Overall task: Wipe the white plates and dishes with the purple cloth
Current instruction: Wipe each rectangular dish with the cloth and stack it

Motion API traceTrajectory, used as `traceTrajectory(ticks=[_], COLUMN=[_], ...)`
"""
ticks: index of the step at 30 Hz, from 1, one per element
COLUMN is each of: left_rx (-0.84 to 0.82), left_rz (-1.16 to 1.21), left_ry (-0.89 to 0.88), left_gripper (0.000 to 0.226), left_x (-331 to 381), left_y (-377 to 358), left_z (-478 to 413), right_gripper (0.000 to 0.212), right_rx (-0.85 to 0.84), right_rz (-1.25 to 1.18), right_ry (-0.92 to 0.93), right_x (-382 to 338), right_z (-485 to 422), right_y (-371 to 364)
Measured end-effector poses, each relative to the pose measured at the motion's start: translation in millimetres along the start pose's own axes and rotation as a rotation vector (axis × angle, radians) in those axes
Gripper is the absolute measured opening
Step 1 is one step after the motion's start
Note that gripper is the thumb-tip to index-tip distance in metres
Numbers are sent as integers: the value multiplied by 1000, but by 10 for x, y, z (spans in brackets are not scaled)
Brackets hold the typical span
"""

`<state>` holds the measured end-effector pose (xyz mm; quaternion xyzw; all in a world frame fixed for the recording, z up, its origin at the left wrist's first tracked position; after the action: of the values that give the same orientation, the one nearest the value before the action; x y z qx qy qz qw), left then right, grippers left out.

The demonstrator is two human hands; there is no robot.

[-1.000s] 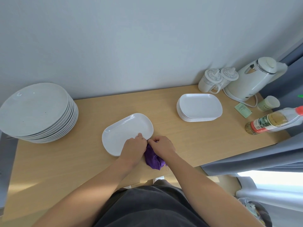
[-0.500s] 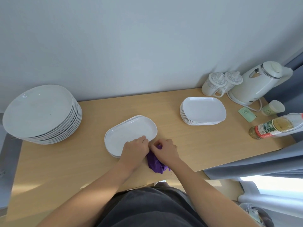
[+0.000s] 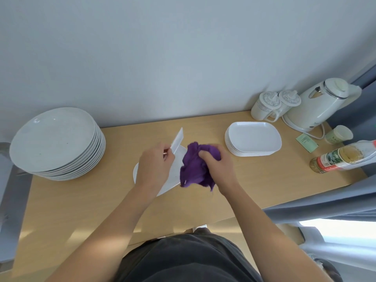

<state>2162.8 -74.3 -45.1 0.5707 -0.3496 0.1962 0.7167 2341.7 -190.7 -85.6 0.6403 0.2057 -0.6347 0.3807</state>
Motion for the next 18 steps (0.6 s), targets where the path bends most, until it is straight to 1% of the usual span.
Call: traceTrajectory(ticks=[2,4,6,8,10,12,14,15,18], left_rx=[-37,-86,-128,-140,-135,-128,-125,-128,-116], left_rz=[111,194,287,380,437,423,385,367,298], left_ry=[69,103,116,133,154,164,151,138,74], left_gripper=[17,16,14,16,18,21,25,25,22], left_x=[-12,10,38,12,-54,-130,-161,-153,-79], left_y=[99,127,122,142,192,248,298,310,332], left_z=[-22,-2,37,51,18,-27,-56,-57,-21], right_gripper=[17,23,29,35,36,37,38,37,35], right_rx=[64,82,48,-22,-88,-133,-136,-109,53], right_rz=[-93,-85,-33,13,102,206,252,263,326], right_ry=[55,101,178,263,422,593,691,707,719], right_x=[-224,-383,-538,-653,-772,-821,-812,-782,-817], right_z=[-44,-90,-125,-100,4,183,361,408,377], right_y=[-25,-105,-258,-460,-621,-743,-840,-858,-821])
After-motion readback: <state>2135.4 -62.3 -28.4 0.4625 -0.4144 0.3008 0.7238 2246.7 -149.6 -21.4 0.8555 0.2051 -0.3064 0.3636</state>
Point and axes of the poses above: each hand's wrist, its own z-axis away from the middle knuckle, its own y-axis out of the back of the hand, x = y × z, the point moved 10 cm from there along -z, towards the middle knuckle, and after that the axes turned 11 degrees about y, right-handed, at the moved point
